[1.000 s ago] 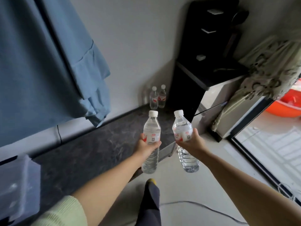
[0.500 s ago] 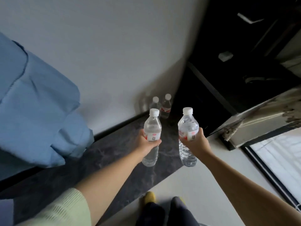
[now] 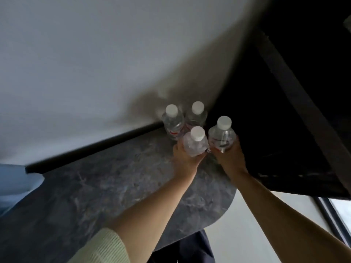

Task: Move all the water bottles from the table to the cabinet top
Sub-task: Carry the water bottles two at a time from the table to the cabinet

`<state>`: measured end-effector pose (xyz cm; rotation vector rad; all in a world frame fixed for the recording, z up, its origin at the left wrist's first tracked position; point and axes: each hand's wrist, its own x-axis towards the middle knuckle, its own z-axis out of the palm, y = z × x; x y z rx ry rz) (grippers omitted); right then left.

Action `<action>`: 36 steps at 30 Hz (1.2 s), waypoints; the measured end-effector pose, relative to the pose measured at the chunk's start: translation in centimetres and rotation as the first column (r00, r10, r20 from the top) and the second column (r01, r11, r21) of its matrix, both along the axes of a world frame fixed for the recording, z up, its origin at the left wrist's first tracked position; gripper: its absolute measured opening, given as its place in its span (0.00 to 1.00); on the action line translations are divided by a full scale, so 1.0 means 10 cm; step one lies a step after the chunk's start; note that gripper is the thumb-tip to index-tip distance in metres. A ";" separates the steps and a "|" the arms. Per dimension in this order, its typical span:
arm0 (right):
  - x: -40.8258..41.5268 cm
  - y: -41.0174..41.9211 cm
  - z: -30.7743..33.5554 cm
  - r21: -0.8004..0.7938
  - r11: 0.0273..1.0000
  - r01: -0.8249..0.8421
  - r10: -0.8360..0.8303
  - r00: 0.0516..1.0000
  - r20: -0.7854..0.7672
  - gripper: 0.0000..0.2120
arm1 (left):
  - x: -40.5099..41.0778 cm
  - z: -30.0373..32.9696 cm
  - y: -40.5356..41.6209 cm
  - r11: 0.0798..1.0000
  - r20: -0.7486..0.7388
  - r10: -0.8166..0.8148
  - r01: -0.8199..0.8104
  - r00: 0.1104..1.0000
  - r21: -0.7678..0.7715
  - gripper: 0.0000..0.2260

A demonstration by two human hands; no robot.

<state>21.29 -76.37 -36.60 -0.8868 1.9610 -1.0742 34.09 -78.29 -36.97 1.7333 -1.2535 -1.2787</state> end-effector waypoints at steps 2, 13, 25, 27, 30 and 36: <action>-0.03 -0.16 -0.16 -0.074 0.997 -0.025 0.026 1.000 0.014 0.31 | -0.15 -0.12 -0.05 0.996 0.081 0.085 -0.083 0.993 -0.029 0.34; -0.12 -0.37 -0.38 -0.092 0.993 -0.077 0.080 0.997 0.024 0.32 | -0.34 -0.28 -0.14 0.970 0.215 0.135 -0.085 0.967 -0.227 0.32; -0.25 -0.13 -0.08 0.136 0.968 -0.213 0.212 0.977 0.022 0.46 | 0.00 -0.02 -0.17 0.992 0.149 -0.116 0.122 0.982 -0.034 0.39; -0.24 -0.05 0.12 0.173 0.960 -0.220 0.228 0.973 -0.024 0.46 | 0.14 0.12 -0.12 0.976 0.191 -0.210 0.219 0.959 -0.023 0.41; -0.21 0.10 0.46 0.322 0.915 -0.245 0.301 0.943 -0.139 0.39 | 0.38 0.39 0.00 0.936 0.302 -0.320 0.349 0.898 -0.048 0.41; 0.12 0.50 1.48 0.654 0.682 -0.329 0.590 0.775 -0.225 0.24 | 0.97 1.35 0.21 0.719 0.538 -0.647 0.668 0.541 0.192 0.28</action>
